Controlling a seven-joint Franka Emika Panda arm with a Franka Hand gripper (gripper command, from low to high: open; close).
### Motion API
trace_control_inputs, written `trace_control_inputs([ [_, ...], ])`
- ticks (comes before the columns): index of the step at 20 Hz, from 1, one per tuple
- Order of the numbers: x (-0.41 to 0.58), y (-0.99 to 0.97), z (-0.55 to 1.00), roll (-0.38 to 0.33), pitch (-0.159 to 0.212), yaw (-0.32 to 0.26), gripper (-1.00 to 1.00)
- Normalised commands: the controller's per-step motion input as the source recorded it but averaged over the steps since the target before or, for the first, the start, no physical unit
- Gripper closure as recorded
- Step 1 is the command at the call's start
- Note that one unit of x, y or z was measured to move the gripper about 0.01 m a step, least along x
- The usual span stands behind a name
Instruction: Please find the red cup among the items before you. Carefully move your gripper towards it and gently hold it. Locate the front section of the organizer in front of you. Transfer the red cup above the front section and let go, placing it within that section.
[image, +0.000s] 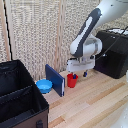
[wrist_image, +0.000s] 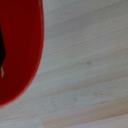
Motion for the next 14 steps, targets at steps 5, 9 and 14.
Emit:
trace_control_inputs([
  [5, 0.084, -0.03, -0.12, 0.0, 0.0, 0.0, 1.0],
  [9, 0.128, 0.0, -0.11, 0.0, -0.017, 0.0, 1.0],
  [14, 0.089, 0.01, -0.2, -0.008, -0.018, 0.0, 1.0],
])
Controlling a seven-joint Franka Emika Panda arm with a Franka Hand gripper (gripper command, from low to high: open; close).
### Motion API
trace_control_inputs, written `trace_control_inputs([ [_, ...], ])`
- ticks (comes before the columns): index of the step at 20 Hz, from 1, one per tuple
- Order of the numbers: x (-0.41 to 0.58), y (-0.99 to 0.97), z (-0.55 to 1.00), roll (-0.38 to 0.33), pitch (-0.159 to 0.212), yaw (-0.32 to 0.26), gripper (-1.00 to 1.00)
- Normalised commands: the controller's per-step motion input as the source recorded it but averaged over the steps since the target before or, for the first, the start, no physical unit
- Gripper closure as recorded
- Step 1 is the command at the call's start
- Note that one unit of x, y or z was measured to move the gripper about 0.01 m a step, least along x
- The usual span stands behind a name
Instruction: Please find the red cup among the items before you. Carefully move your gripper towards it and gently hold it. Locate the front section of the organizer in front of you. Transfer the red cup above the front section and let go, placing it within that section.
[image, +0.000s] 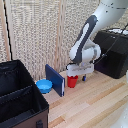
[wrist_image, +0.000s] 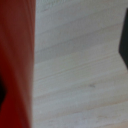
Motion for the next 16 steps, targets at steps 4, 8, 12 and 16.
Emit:
trace_control_inputs([
  [4, -0.022, 0.0, -0.21, -0.008, 0.0, -0.022, 1.0],
  [8, -0.014, 0.0, 0.1, -0.012, -0.041, -0.07, 1.0],
  [12, 0.018, 0.0, 0.79, 0.007, -0.053, -0.059, 1.0],
  [16, 0.039, 0.0, 1.0, 0.043, 0.028, -0.003, 1.0],
])
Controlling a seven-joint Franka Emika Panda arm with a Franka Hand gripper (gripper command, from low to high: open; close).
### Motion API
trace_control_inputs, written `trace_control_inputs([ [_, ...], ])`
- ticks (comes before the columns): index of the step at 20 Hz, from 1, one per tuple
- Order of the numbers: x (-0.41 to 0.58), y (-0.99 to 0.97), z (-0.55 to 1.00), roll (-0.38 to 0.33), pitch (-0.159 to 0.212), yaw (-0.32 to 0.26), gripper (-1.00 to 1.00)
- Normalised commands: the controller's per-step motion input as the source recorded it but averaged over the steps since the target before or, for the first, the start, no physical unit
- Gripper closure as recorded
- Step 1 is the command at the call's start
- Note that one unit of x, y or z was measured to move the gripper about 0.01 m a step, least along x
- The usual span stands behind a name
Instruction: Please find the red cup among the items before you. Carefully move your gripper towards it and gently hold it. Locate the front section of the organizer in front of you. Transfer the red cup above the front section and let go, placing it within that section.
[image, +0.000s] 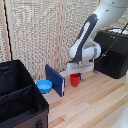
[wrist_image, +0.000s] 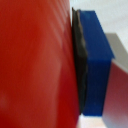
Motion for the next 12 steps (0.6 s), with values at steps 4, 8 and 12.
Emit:
trace_control_inputs([
  [4, 0.024, 0.0, 0.96, 0.061, 0.071, 0.0, 1.0],
  [8, 0.0, 0.09, 0.87, 0.081, 0.093, 0.0, 1.0],
  [12, 0.006, 0.44, 0.81, 0.057, 0.118, 0.001, 1.0],
])
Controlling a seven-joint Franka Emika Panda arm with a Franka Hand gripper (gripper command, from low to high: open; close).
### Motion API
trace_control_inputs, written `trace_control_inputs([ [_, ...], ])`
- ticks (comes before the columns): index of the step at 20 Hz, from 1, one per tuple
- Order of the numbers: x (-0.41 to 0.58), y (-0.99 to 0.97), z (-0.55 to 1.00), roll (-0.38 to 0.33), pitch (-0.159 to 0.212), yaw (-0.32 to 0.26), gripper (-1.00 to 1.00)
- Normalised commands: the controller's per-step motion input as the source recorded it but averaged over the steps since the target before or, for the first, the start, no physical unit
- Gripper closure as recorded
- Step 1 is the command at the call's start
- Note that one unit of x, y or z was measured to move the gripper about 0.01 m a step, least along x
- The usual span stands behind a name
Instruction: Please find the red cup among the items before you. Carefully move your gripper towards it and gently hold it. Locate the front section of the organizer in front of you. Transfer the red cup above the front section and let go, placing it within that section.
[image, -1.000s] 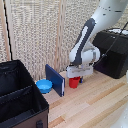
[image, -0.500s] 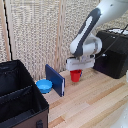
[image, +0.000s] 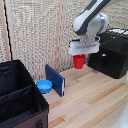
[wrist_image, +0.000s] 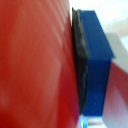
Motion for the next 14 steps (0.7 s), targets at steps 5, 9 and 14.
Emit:
trace_control_inputs([
  [5, 0.001, 0.74, 0.68, 0.053, 0.091, 0.0, 1.0],
  [9, -0.004, 0.81, 0.63, 0.06, 0.056, 0.0, 1.0],
  [14, -0.022, 0.88, 0.53, 0.035, 0.026, 0.0, 1.0],
])
